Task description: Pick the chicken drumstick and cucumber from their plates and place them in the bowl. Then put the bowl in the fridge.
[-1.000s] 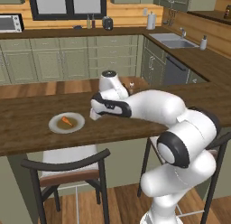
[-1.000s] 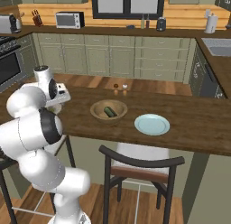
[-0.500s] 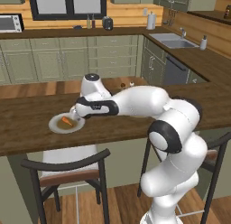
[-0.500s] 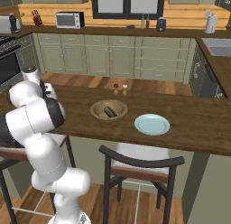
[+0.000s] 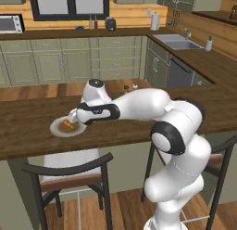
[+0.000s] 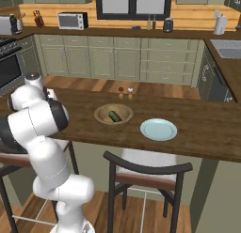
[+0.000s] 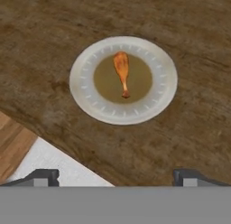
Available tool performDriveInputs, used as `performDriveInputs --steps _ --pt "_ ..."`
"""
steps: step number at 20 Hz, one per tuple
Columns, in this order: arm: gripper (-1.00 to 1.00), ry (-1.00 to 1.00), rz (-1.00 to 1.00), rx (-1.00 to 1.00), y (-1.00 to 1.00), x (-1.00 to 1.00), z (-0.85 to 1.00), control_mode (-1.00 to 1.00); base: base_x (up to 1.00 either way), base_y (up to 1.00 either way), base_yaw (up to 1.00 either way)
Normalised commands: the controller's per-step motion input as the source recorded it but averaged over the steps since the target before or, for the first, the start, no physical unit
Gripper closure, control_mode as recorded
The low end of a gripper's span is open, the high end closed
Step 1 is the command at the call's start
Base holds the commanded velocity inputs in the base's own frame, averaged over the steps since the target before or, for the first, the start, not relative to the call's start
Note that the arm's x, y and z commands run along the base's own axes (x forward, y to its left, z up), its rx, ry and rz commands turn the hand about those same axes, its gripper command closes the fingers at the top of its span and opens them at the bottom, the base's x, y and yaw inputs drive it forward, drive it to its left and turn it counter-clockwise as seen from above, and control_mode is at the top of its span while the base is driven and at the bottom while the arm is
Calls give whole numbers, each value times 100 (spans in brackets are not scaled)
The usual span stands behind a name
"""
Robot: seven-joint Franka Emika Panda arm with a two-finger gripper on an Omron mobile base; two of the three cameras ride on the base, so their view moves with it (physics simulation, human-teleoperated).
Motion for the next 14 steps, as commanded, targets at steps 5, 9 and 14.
performDriveInputs --steps 5,9,14 --pt "-100 0 -2 5 27 36 -37 -100 0 0 0" --pt "-100 2 -1 2 31 59 -23 -100 0 0 0" --pt "-100 11 0 -2 38 65 0 -100 0 0 0"
